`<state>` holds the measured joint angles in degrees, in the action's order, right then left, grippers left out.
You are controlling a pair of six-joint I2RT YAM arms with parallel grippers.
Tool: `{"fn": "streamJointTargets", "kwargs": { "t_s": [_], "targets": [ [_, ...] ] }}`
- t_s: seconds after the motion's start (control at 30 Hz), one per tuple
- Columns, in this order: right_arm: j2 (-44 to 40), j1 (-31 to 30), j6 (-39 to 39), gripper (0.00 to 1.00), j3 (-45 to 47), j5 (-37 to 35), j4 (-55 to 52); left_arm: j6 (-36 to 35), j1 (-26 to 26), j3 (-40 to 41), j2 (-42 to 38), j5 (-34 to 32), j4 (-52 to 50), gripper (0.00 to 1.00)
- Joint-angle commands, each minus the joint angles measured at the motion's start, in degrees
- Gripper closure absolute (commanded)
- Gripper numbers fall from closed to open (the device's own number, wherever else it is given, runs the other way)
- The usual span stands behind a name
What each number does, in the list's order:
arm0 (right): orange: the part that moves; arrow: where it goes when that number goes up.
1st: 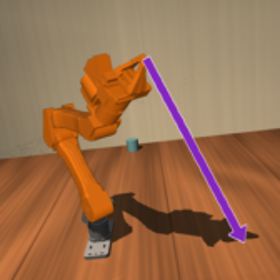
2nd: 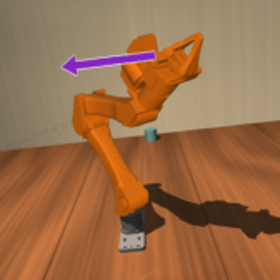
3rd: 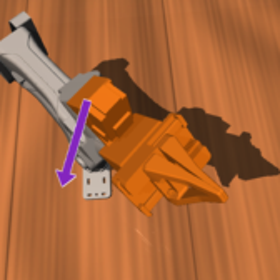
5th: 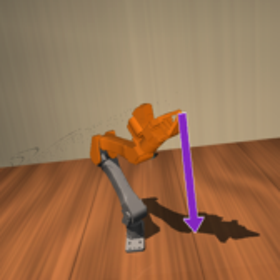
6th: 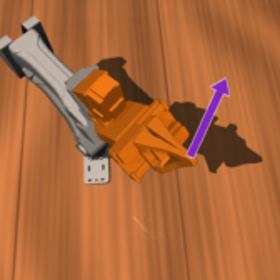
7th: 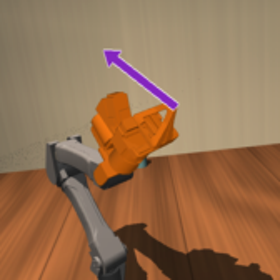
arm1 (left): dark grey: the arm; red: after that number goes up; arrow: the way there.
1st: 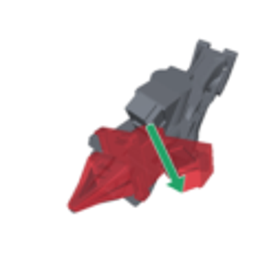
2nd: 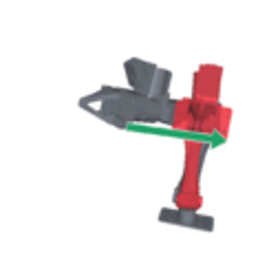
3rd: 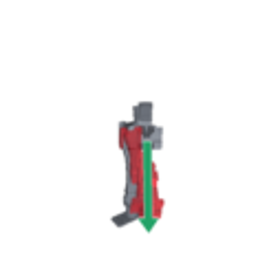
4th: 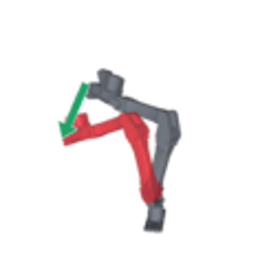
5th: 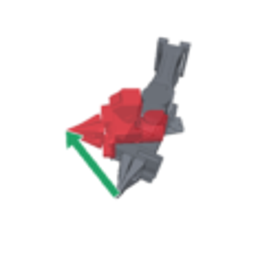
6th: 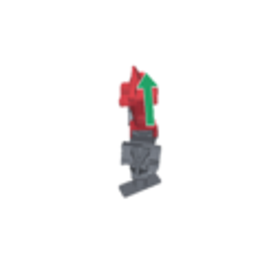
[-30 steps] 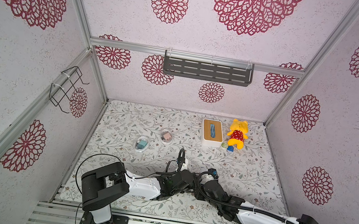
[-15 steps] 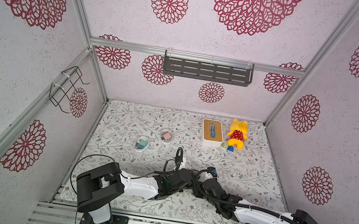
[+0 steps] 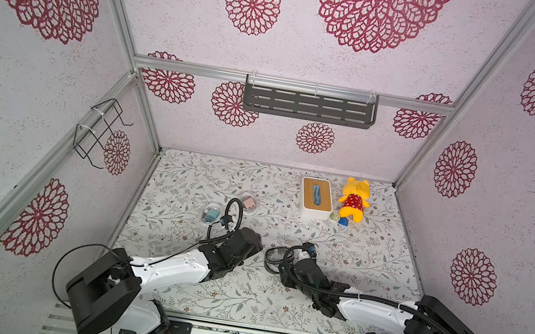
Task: Pack away charging kits
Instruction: Place the plug in the storage bag.
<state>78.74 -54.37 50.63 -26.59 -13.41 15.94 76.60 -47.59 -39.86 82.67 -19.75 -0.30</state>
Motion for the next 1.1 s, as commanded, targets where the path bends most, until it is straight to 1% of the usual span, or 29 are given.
{"fn": "streamJointTargets", "kwargs": {
  "t_s": [0.0, 0.07, 0.13, 0.23, 0.37, 0.53, 0.63, 0.73, 0.87, 1.07],
  "targets": [
    [1.0, 0.82, 1.21, 0.6, -1.53, -0.95, 2.79, -4.28, 0.35, -4.91, 5.74, 2.2, -1.89, 0.37],
    [1.75, 1.1, 1.31, 0.6, -1.77, -0.83, 3.04, -5.24, 1.15, -7.84, 9.78, 3.02, -2.4, 0.38],
    [2.03, 1.36, 1.29, 0.6, -1.96, -0.72, 3.01, -5.91, 2.35, -9.71, 13.73, 5.14, -0.55, 0.39],
    [1.87, 1.85, 1.25, 0.6, -1.89, -0.81, 2.91, -6.78, 3.38, -12.16, 17.82, 7.29, 0.76, 0.42],
    [1.59, 2.8, 1.49, 0.59, -1.71, -0.85, 2.88, -8.13, 3.26, -14.19, 20.24, 9.09, 1.11, 0.45],
    [2.94, 3.14, 1.59, 0.59, -2.58, 0.05, 3.65, -8.34, 3.13, -13.05, 23.12, 12.93, 8.0, 0.45],
    [3.78, 3.38, 1.93, 0.59, -2.98, 0.05, 4.03, -7.99, 3.25, -13.87, 25.92, 14.85, 9.55, 0.48],
    [4.31, 3.59, 2.06, 0.59, -3.7, 0.23, 4.11, -7.27, 3.23, -13.65, 27.09, 16.11, 11.06, 0.5],
    [4.74, 3.83, 2.99, 0.59, -4.43, -0.33, 3.73, -5.86, 2.84, -11.86, 26.77, 17.72, 14.94, 0.51],
    [5.01, 4.19, 5.11, 0.58, -4.6, -0.61, 4.2, -3.8, -0.71, -10.77, 25.65, 16.72, 17.73, 0.51]
  ]
}}
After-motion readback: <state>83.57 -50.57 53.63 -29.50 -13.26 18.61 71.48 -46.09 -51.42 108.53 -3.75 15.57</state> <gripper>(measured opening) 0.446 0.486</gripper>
